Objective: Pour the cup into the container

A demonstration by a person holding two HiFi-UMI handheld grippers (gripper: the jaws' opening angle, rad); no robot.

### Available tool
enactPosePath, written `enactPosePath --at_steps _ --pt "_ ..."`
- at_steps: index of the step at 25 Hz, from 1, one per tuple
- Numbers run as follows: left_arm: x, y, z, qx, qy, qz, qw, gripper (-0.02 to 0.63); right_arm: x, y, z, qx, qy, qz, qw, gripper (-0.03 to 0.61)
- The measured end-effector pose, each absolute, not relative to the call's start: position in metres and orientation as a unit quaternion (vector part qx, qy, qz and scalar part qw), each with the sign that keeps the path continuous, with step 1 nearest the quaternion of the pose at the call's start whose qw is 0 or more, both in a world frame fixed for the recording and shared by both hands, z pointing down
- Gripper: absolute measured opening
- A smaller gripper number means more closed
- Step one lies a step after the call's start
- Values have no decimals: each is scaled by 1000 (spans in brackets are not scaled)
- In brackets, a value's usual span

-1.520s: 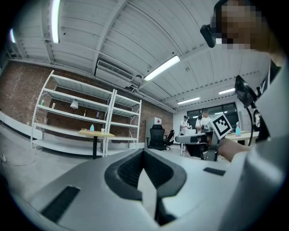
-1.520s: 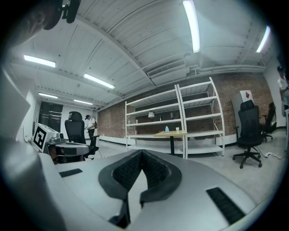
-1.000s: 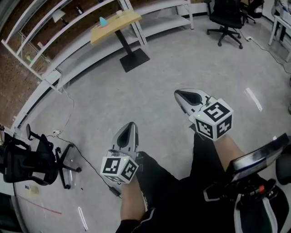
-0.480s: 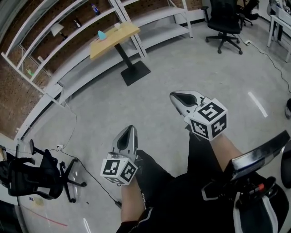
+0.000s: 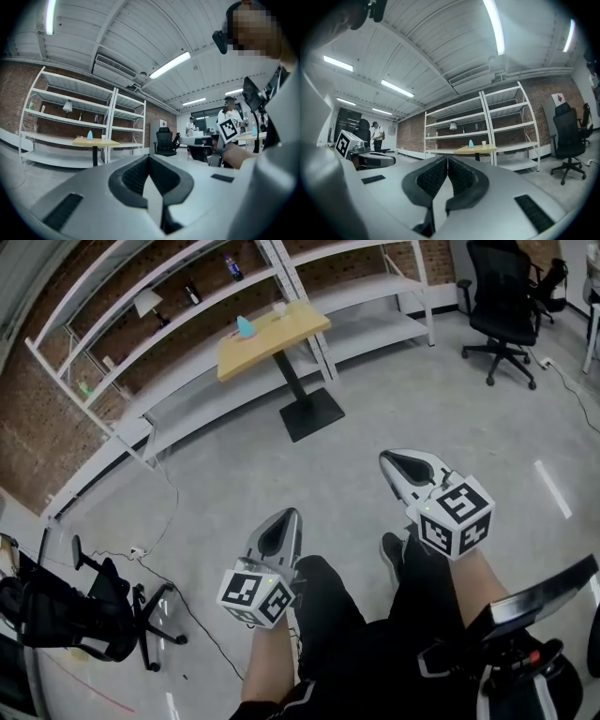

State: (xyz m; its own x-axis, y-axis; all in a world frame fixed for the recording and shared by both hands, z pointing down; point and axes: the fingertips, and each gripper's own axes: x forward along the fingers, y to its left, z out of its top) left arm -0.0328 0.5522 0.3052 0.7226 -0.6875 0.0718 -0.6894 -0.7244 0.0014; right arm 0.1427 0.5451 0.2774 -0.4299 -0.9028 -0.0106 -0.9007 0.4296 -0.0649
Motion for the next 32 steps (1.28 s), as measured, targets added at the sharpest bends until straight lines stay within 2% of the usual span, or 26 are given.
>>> enactPosePath --at_steps 8,16,32 --pt "-35 444 328 924 -378 59 22 2 136 424 308 -526 849 -43 9 3" --pt "-52 347 349 916 -396 41 42 2 129 315 316 -518 854 -33 -14 3" --pt "-47 109 306 926 -376 18 3 2 132 103 296 -538 842 -21 -10 3"
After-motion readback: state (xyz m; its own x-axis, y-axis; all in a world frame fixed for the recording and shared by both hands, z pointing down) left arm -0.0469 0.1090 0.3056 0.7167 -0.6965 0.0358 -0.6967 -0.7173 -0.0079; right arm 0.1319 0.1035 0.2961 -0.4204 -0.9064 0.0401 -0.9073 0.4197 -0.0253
